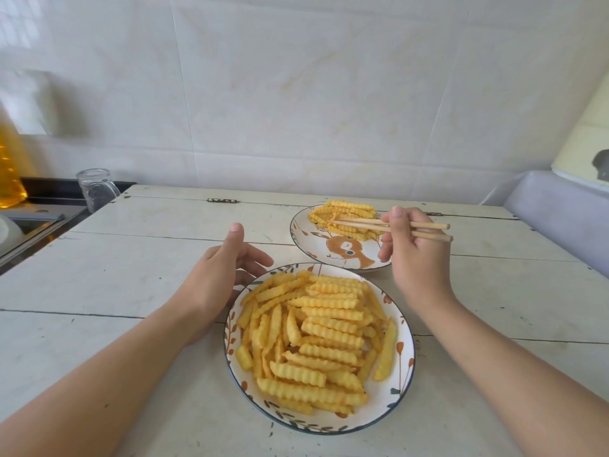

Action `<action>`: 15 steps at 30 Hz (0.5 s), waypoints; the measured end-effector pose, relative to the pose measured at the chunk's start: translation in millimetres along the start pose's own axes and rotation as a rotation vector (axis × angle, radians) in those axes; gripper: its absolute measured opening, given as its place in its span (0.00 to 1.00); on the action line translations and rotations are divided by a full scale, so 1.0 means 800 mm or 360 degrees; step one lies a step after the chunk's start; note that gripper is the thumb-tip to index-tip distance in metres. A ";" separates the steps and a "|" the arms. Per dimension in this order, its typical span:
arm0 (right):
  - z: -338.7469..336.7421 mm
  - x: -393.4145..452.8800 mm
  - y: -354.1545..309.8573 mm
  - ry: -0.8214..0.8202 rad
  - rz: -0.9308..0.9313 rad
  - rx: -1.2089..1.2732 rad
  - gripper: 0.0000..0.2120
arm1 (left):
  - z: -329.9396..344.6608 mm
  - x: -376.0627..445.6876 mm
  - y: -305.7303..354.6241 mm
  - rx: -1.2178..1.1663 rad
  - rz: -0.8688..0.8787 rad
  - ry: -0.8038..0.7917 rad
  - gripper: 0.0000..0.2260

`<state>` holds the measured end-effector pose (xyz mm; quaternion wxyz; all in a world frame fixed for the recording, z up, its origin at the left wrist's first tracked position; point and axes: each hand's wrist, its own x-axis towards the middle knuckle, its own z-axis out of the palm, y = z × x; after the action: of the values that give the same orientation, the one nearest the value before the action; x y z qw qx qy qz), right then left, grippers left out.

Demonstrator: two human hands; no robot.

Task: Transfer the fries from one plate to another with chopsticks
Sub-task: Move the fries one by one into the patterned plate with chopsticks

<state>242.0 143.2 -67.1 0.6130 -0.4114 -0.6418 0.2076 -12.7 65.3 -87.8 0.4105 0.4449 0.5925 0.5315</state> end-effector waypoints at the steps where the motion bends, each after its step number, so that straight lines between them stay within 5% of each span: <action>1: 0.001 0.001 0.001 -0.0021 0.0002 0.0008 0.14 | 0.000 0.000 0.000 0.0003 0.0002 0.0004 0.34; 8: 0.003 0.008 0.009 -0.0040 0.0132 0.0064 0.16 | 0.000 0.001 0.000 0.0023 0.0007 0.0014 0.34; 15: -0.026 0.024 -0.036 0.0200 0.0404 0.0743 0.25 | -0.001 -0.001 0.002 0.0021 -0.0012 0.0002 0.34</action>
<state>255.5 136.8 -29.8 0.6990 -0.3481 -0.4805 0.3992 -13.1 64.5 -86.1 0.4093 0.4449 0.5979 0.5263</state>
